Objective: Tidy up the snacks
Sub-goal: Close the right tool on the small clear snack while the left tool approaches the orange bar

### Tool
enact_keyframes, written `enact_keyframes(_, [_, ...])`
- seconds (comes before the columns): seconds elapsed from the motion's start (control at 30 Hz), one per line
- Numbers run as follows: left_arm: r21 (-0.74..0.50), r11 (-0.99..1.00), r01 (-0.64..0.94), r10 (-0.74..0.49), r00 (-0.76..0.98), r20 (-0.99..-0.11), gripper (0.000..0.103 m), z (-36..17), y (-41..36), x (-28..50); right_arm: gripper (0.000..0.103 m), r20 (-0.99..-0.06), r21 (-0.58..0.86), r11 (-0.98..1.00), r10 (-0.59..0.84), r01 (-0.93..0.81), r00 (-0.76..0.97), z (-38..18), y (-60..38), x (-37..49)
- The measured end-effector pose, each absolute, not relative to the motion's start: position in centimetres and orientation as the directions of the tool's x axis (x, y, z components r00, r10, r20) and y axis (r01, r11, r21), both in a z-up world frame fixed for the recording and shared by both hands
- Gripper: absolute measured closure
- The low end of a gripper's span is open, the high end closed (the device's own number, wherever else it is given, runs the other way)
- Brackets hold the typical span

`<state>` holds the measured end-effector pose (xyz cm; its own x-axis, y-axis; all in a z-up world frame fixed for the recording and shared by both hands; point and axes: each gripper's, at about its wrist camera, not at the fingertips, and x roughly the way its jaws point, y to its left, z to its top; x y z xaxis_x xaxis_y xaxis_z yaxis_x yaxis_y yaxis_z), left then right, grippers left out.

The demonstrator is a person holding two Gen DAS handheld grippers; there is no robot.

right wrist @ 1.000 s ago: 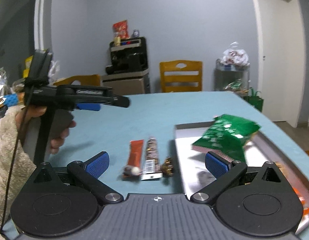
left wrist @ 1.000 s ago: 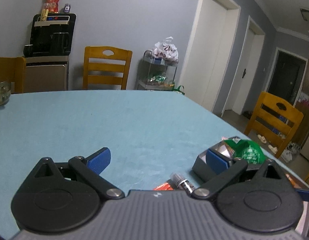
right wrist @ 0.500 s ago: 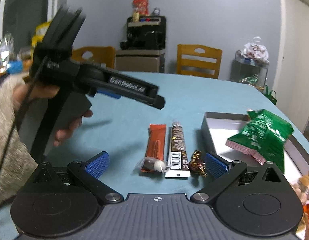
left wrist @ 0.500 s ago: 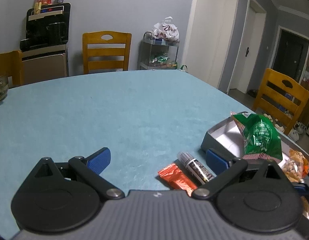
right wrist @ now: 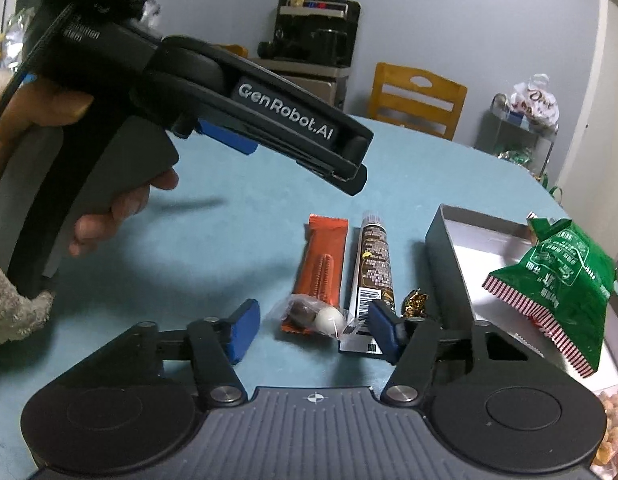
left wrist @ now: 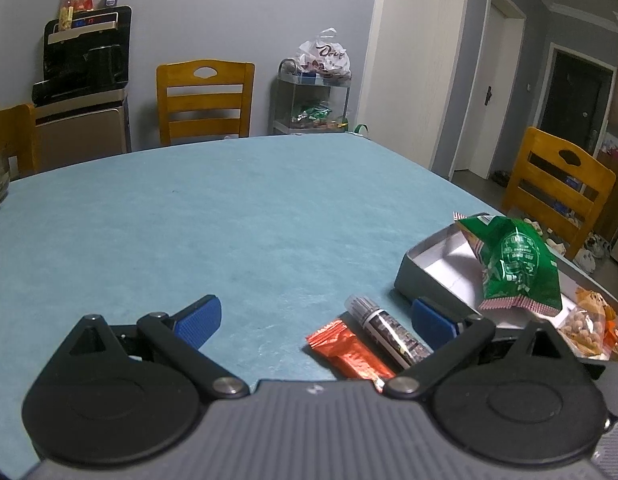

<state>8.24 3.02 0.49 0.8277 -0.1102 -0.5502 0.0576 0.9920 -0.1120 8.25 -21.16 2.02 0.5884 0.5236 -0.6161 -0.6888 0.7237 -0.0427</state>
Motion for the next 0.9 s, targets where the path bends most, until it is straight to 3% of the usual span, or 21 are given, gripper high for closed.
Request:
enact_keyframes(0.27, [-0.101,0.993,0.064,-0.110,0.827,-0.552,0.001,0.4,2.8,8.2,0.069,-0.614,-0.052,0.726,0.518,-0.686,0.595,2.1,-21.3,8.0])
enact_keyframes(0.7, [-0.083,0.994,0.073,-0.107,0.820,-0.562,0.001,0.0,2.4,8.4,0.070,-0.587,-0.001,0.732,0.551,-0.681,0.593,2.9,-23.3,7.0])
enact_keyframes(0.9, [-0.060,0.994,0.095,-0.112,0.785,-0.610,0.001,-1.1,1.6,8.8,0.070,-0.585,0.020,0.731,0.562,-0.682,0.586,3.1,-24.4,6.0])
